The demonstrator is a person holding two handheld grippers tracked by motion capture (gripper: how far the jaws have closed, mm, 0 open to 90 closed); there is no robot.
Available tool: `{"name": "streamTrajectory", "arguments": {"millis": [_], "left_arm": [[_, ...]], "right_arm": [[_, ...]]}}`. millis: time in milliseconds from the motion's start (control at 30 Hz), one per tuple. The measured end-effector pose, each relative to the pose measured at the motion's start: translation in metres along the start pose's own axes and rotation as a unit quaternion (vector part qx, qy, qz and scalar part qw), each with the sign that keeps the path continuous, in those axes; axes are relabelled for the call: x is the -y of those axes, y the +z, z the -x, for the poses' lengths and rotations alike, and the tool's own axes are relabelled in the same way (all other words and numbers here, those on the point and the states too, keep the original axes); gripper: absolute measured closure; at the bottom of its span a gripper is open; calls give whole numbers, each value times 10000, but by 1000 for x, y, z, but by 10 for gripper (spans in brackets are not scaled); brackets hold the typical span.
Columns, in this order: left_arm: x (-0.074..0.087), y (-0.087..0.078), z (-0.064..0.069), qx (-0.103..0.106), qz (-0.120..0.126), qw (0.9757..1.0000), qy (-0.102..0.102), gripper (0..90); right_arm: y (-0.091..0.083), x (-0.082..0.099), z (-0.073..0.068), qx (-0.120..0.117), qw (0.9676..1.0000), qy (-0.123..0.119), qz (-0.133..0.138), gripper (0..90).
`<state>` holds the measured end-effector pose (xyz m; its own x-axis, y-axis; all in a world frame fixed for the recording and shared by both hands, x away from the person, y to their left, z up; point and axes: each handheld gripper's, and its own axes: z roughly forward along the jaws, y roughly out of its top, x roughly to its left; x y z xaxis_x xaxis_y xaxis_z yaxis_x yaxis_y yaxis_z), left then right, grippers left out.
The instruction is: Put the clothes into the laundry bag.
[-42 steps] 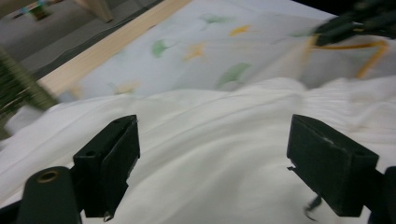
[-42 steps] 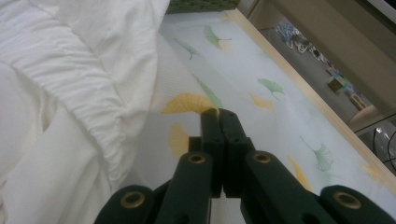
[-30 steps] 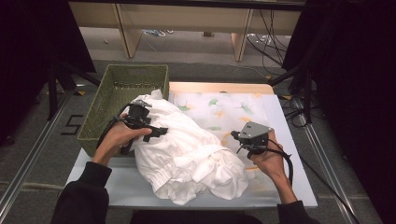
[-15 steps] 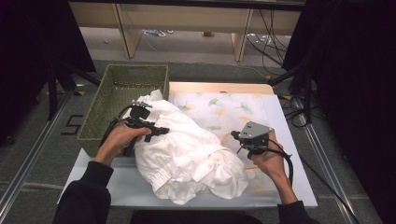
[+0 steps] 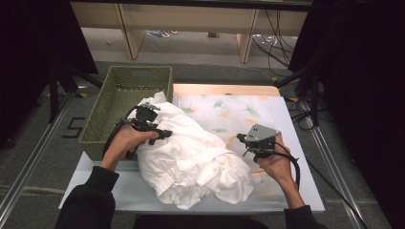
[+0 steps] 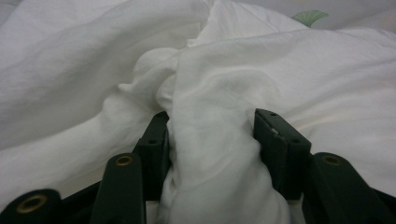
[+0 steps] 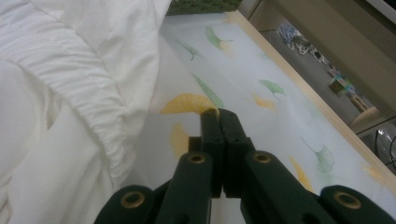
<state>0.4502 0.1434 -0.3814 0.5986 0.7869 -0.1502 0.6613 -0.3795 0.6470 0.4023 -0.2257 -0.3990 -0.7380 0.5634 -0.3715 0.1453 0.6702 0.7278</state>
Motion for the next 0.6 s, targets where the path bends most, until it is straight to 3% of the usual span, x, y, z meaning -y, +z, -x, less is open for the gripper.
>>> {"name": "streamTrajectory", "arguments": {"millis": [67, 133, 233, 267, 333, 433, 500, 600], "left_arm": [[-1, -6, 1, 9, 68, 9999, 89, 538], [-2, -11, -1, 56, 143, 9994, 296, 645], [0, -15, -8, 206, 455, 9987, 122, 743], [0, -17, -8, 222, 475, 9985, 131, 819], [1, -18, -6, 236, 476, 9980, 341, 830], [1, -19, -2, 205, 573, 9976, 326, 834], [-1, -27, 8, 274, 727, 9959, 465, 838], [-5, -38, 29, 542, 1014, 9914, 626, 840]], "right_arm": [[0, 0, 0, 8, 10000, -10, -6, 900], [0, 0, 0, 10, 10000, -10, 0, 900], [-1, 0, 0, -1, 10000, -15, 10, 900], [0, 0, -1, -1, 10000, -7, -17, 900], [0, 0, -1, 12, 10000, -21, -2, 900], [0, 0, 0, 9, 10000, -13, -11, 900], [0, 0, 0, 8, 10000, -9, -18, 900], [0, 0, 1, -10, 10000, -26, 15, 900]]}}
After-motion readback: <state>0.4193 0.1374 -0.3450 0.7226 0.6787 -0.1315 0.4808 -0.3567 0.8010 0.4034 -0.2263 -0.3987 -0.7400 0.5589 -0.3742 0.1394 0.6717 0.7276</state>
